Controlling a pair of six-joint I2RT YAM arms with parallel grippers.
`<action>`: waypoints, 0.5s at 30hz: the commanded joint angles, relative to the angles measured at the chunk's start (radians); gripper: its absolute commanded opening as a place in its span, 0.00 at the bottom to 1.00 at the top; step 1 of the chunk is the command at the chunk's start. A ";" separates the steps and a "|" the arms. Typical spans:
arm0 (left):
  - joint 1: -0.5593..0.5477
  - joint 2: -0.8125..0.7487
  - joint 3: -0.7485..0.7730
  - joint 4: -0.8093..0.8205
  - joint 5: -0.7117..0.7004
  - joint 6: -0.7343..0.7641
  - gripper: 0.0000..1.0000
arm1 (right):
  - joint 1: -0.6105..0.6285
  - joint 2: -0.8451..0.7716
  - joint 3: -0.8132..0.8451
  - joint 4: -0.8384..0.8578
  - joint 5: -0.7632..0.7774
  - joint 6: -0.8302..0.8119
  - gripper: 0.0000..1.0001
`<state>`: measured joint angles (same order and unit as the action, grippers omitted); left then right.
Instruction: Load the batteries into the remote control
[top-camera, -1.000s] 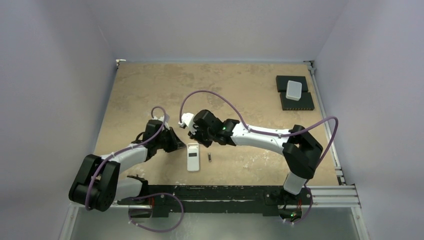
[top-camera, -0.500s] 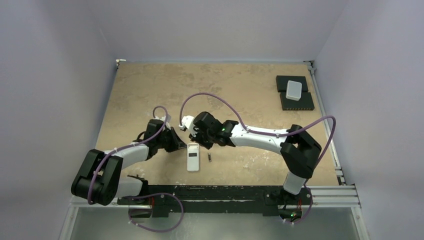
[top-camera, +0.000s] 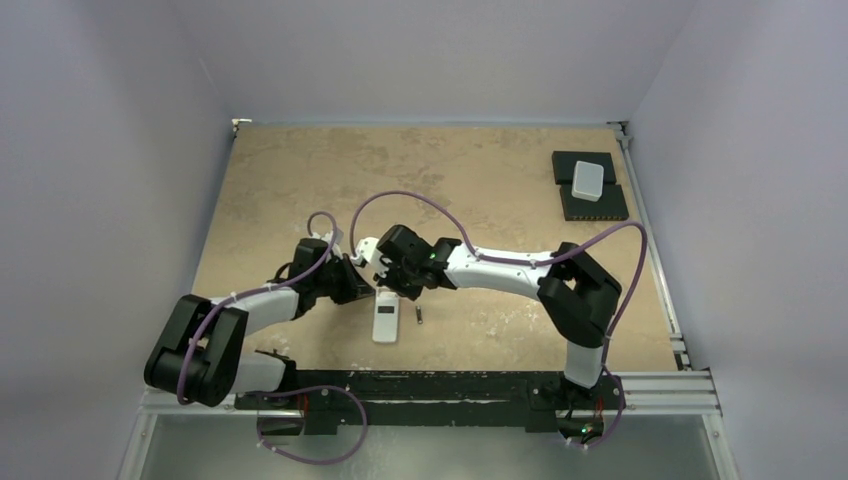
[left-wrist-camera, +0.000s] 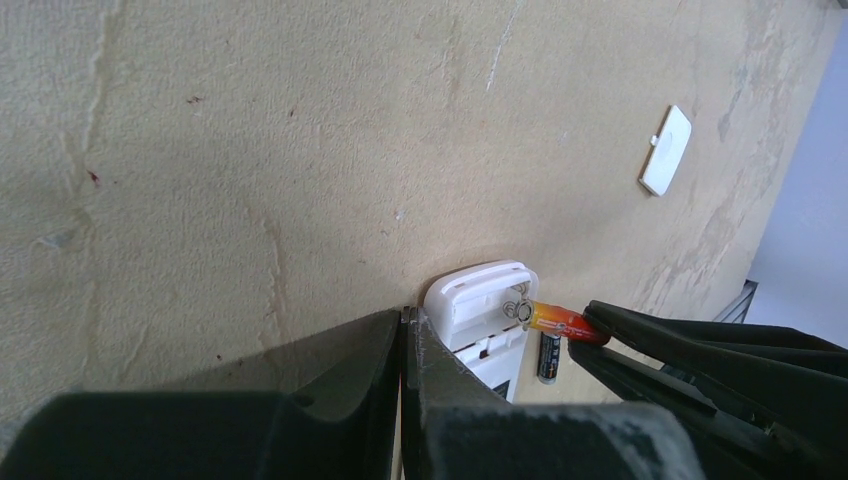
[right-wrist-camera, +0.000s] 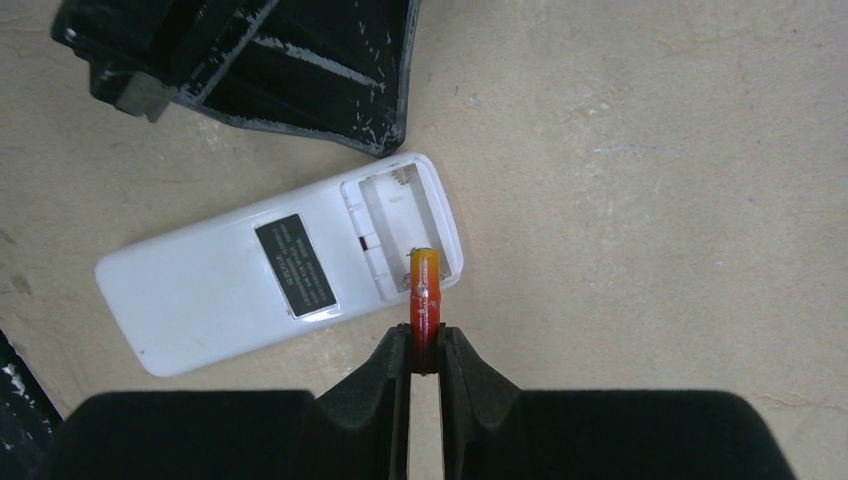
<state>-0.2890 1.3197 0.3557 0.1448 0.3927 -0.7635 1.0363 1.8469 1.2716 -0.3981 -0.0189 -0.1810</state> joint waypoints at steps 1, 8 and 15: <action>-0.002 0.018 0.028 0.045 0.020 0.021 0.02 | 0.007 0.005 0.055 -0.003 -0.025 -0.030 0.00; -0.002 0.024 0.030 0.050 0.024 0.022 0.02 | 0.007 0.030 0.083 -0.024 -0.036 -0.043 0.00; -0.002 0.024 0.031 0.047 0.026 0.023 0.03 | 0.007 0.045 0.095 -0.033 -0.044 -0.046 0.01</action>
<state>-0.2890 1.3380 0.3573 0.1680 0.4088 -0.7631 1.0363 1.8954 1.3220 -0.4168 -0.0448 -0.2100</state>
